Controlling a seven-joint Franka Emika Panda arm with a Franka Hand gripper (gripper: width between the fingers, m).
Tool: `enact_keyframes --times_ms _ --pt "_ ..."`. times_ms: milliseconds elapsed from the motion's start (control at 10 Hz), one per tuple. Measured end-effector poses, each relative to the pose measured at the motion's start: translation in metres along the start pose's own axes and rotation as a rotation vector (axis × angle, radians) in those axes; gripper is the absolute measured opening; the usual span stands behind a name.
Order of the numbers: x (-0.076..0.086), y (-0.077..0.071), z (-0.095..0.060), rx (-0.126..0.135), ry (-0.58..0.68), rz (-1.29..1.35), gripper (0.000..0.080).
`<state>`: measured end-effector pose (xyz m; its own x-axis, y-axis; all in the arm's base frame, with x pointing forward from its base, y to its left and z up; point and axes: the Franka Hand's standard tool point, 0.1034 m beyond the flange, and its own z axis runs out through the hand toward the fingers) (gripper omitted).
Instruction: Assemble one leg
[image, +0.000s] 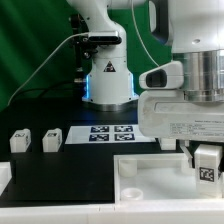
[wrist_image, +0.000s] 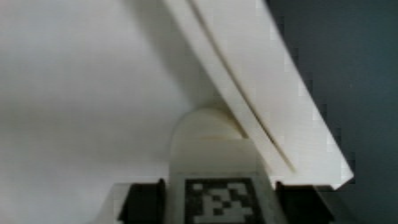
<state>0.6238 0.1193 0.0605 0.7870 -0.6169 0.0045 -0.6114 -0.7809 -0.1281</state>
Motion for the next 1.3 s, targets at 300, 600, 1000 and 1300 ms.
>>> enact_keyframes --times_ms 300,600,1000,1300 --pt "-0.002 -0.005 0.003 0.052 -0.028 0.454 0.0297" --pt "-0.004 -0.008 0.004 0.142 -0.025 0.872 0.0297" --pt "-0.004 -0.008 0.004 0.142 -0.028 0.922 0.05" --pt "-0.011 -0.005 0.005 0.095 -0.036 0.572 0.0641"
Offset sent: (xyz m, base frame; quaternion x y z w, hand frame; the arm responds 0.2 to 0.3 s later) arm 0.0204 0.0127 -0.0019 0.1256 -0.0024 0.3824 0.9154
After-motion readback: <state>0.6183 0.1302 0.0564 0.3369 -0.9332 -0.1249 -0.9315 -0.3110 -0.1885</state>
